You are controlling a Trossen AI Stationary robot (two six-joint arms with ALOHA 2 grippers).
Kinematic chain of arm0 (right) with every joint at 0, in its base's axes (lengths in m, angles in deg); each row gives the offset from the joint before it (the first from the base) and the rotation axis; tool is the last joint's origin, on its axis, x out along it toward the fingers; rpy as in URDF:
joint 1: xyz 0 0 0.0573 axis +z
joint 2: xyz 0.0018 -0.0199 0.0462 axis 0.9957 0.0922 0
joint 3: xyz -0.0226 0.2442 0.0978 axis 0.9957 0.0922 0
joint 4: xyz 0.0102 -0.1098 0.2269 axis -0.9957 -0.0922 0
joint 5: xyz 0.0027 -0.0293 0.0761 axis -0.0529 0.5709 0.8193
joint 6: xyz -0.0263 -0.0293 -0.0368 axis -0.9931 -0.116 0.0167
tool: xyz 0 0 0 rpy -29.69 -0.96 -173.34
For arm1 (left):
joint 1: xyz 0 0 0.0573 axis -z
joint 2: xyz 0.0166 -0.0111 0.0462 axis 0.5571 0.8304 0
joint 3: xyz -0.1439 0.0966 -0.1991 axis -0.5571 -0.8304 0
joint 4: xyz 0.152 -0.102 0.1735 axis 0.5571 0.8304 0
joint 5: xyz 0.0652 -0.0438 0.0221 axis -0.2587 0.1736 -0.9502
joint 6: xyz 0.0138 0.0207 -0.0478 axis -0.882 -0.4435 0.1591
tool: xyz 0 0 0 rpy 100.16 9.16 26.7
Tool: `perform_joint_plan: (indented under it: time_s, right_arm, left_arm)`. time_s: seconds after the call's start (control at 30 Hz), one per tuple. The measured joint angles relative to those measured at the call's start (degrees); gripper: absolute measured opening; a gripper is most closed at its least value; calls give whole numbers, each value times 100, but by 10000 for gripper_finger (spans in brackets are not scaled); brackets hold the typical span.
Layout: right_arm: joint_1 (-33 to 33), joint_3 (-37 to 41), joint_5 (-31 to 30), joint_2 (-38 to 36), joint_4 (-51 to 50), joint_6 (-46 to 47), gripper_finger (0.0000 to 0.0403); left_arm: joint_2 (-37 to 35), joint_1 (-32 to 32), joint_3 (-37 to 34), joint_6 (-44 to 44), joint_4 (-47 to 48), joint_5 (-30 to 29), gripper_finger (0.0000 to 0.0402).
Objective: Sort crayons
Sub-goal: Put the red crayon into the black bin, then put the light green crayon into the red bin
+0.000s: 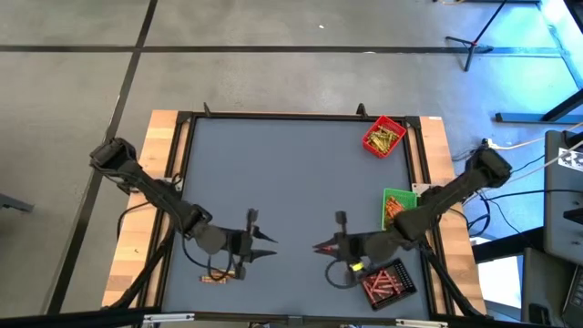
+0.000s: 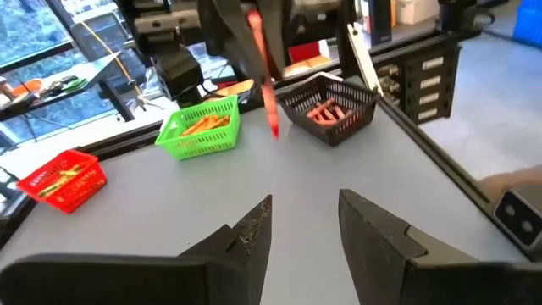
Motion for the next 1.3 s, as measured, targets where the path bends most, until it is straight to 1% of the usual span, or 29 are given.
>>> perform_joint_plan:
  time_s: [0.1, 0.2, 0.3, 0.47, 0.57, 0.7, 0.83, 0.97, 1.13, 1.3]
  right_arm:
    - [273, -201, 20, -262, -1100, 822, 13]
    - [532, -456, 588, -326, -2247, 1839, 24]
    - [834, -642, 1003, -328, -3022, 2804, 23]
    - [1323, -661, 1465, -322, -4025, 4476, 12]
    - [1600, -661, 1506, -239, -4606, 5574, 21]
    - [1866, -659, 1942, -56, -5088, 6722, 29]
    - [2023, -659, 2294, 150, -5168, 7241, 16]
    - [2056, -659, 2353, 359, -5244, 7298, 18]
    - [2009, -657, 2431, 644, -5262, 7659, 59]
    - [1885, -665, 2587, 697, -5158, 7653, 118]
  left_arm:
    - [-4, 112, 0, -18, 61, -258, 121]
    - [-6, 138, 0, -17, 60, -488, 121]
    - [-6, 132, 0, -17, 93, -571, 121]
    - [-6, 131, -2, -17, 88, -579, 121]
    - [-6, 131, 0, -17, 89, -579, 121]
    - [-6, 131, 0, -17, 83, -579, 122]
    - [-6, 131, 0, -19, 81, -579, 122]
    - [-5, 117, 0, -21, 77, -575, 122]
    - [-6, 67, 0, -23, 79, -574, 122]
    - [-5, 33, 0, -23, 79, -574, 122]
